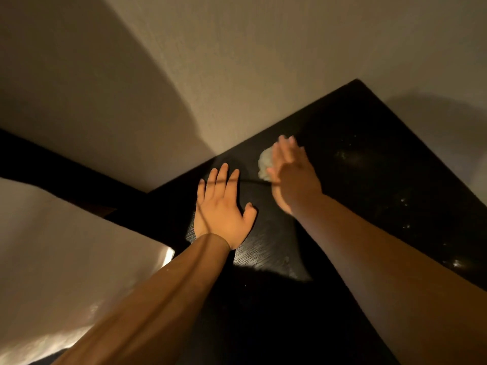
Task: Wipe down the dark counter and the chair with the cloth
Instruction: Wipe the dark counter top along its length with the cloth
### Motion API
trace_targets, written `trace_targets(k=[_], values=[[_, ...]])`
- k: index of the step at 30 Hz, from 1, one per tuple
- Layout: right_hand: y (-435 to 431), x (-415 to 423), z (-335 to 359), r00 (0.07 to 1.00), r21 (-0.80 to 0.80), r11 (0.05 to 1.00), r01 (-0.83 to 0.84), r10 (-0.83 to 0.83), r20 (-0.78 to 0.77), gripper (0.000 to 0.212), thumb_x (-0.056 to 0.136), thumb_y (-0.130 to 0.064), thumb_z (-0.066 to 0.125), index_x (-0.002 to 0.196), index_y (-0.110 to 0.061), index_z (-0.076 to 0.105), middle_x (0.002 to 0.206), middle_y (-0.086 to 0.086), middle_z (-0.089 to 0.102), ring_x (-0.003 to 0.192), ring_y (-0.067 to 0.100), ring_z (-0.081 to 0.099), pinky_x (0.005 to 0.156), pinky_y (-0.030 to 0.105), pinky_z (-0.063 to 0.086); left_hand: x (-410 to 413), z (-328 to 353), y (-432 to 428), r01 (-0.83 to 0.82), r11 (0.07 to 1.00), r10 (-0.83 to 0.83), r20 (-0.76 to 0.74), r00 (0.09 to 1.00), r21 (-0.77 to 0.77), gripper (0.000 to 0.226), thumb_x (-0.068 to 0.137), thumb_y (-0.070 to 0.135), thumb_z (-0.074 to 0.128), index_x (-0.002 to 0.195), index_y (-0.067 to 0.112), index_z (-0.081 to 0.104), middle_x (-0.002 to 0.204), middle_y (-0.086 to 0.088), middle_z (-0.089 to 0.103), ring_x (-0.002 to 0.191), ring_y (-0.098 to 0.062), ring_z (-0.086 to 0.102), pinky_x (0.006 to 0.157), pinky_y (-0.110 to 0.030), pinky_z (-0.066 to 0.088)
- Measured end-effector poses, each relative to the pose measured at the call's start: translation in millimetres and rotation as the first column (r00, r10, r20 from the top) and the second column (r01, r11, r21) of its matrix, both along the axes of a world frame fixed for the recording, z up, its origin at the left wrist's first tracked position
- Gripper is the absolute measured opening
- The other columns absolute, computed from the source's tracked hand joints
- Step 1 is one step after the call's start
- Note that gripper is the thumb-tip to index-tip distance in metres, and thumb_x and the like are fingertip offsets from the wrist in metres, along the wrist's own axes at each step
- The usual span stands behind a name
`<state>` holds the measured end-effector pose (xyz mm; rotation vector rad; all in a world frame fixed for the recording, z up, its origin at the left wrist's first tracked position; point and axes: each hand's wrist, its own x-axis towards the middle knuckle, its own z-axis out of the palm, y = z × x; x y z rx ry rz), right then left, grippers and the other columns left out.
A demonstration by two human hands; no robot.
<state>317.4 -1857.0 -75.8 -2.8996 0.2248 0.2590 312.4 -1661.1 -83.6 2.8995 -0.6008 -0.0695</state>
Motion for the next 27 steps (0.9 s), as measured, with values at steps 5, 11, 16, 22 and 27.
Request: trace_targets(k=[5,11,16,22,27], values=[[8.4,-4.8,-0.1,0.961,0.087,0.958,-0.274,0.269,0.067,0.062,0.108,-0.028,0.044,0.162,-0.012,0.021,0.172,0.007,0.009,0.158,0.025,0.004,0.127,0.036,-0.002,0.2,0.7,-0.9,-0.004,1.000,0.004,0.003,1.000,-0.022,0.083,0.086,0.056,0.049,0.158,0.017,0.043,0.169,-0.010,0.033,0.157,-0.032,0.026,0.128,-0.054,0.017],[-3.1,31.7,1.2,0.987,0.027,0.988,0.154,-0.155,0.047,0.061,0.110,-0.031,0.031,0.162,-0.005,0.013,0.171,0.017,0.004,0.158,0.032,-0.001,0.125,0.043,-0.003,0.0,1.1,-1.0,-0.007,1.000,0.007,-0.019,1.000,-0.019,0.083,0.087,0.055,0.050,0.160,0.019,0.040,0.171,-0.009,0.029,0.159,-0.030,0.022,0.129,-0.052,0.014],[36.0,29.6,4.9,0.980,0.060,0.985,-0.159,0.165,-0.115,0.071,0.109,-0.039,0.031,0.162,-0.005,-0.004,0.169,0.015,-0.016,0.156,0.030,-0.016,0.123,0.042,-0.015,-0.5,-1.8,-0.5,-0.018,0.997,0.018,-0.003,1.000,-0.070,0.082,0.087,0.055,0.053,0.156,0.013,0.043,0.169,-0.010,0.033,0.157,-0.031,0.026,0.128,-0.053,0.019],[-9.5,34.1,0.5,0.995,-0.022,0.995,0.102,-0.102,-0.009,0.068,0.110,-0.037,0.027,0.162,-0.004,-0.001,0.170,0.018,-0.010,0.157,0.034,-0.010,0.125,0.044,-0.007,0.0,-1.7,-2.7,-0.079,0.995,0.078,-0.010,0.997,-0.055,0.090,0.083,0.057,0.056,0.154,0.003,0.042,0.167,-0.018,0.031,0.156,-0.036,0.025,0.128,-0.052,0.021],[33.4,46.1,3.0,0.990,0.047,0.991,0.124,-0.120,-0.081,0.072,0.109,-0.039,0.025,0.161,0.000,-0.004,0.167,0.024,-0.016,0.155,0.038,-0.016,0.127,0.049,-0.008,-0.3,-3.7,-2.1,-0.076,0.996,0.075,-0.019,0.997,-0.049,0.091,0.081,0.057,0.056,0.153,0.003,0.042,0.167,-0.019,0.031,0.156,-0.036,0.024,0.128,-0.054,0.018]])
